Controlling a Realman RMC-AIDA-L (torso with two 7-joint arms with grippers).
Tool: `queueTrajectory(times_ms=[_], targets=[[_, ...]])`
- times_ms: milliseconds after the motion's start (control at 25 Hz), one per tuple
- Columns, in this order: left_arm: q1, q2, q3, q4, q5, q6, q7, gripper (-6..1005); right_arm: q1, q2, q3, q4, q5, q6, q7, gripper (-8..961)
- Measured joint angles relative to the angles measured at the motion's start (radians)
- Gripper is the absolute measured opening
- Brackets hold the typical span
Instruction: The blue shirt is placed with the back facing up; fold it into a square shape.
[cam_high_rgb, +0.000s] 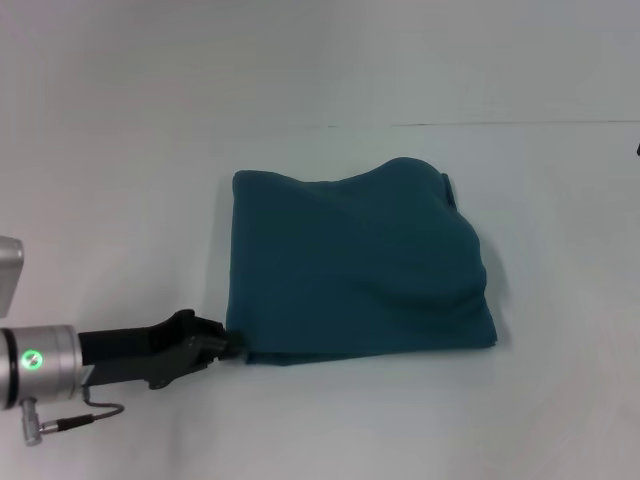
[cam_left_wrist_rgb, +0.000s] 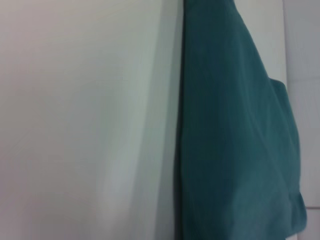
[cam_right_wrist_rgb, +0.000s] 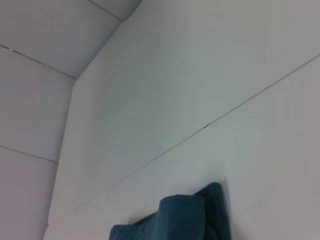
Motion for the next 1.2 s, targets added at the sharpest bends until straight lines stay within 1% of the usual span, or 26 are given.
queueTrajectory(times_ms=[80,160,240,280,360,440,480,520,600,680,760,840,920,960,1080,1160,1200], targets=[[0.005,0.007,-0.022,0.015,0.018,0.027,0.017,43,-0.001,0.0,0.003,0.0,0.0,0.0,-0.013,807],[0.012,0.022,-0.069,0.037,0.056,0.062,0.021,130,-0.002,0.0,0.006,0.0,0.0,-0.004,-0.033,808],[0.022,0.038,-0.149,0.072,0.098,0.109,0.031,217,-0.003,0.0,-0.001,0.0,-0.002,-0.007,-0.051,808],[0.032,0.046,-0.216,0.106,0.111,0.151,0.055,261,-0.004,-0.001,-0.004,0.0,-0.004,-0.007,-0.065,809],[0.044,0.056,-0.32,0.16,0.111,0.223,0.134,356,-0.007,-0.006,-0.007,-0.001,-0.007,-0.008,-0.094,812],[0.042,0.073,-0.387,0.19,0.105,0.312,0.268,451,-0.01,-0.009,-0.02,-0.007,-0.021,-0.017,-0.142,815],[0.035,0.081,-0.405,0.201,0.105,0.38,0.354,499,-0.01,-0.01,-0.034,-0.014,-0.033,-0.023,-0.171,860],[0.03,0.086,-0.406,0.209,0.109,0.408,0.392,517,-0.009,-0.01,-0.057,-0.024,-0.05,-0.03,-0.201,905],[0.011,0.094,-0.388,0.232,0.122,0.462,0.45,552,0.001,-0.003,-0.117,-0.047,-0.086,-0.049,-0.275,908],[-0.016,0.102,-0.346,0.249,0.145,0.481,0.451,587,0.019,0.011,-0.187,-0.071,-0.108,-0.084,-0.352,911],[-0.054,0.11,-0.291,0.254,0.182,0.495,0.441,623,0.047,0.039,-0.245,-0.1,-0.116,-0.131,-0.418,914],[-0.098,0.115,-0.22,0.254,0.216,0.507,0.433,658,0.075,0.077,-0.273,-0.135,-0.118,-0.162,-0.454,917],[-0.136,0.114,-0.146,0.252,0.23,0.509,0.431,693,0.099,0.123,-0.281,-0.183,-0.117,-0.179,-0.484,920],[-0.15,0.113,-0.12,0.252,0.231,0.509,0.431,711,0.11,0.15,-0.283,-0.209,-0.116,-0.187,-0.503,922],[-0.197,0.108,-0.041,0.252,0.233,0.493,0.431,835,0.137,0.206,-0.309,-0.242,-0.118,-0.195,-0.544,923],[-0.223,0.108,-0.023,0.252,0.237,0.48,0.431,917,0.147,0.226,-0.343,-0.244,-0.119,-0.196,-0.551,924],[-0.236,0.107,-0.016,0.252,0.239,0.475,0.431,932,0.152,0.233,-0.358,-0.243,-0.119,-0.196,-0.549,924]])
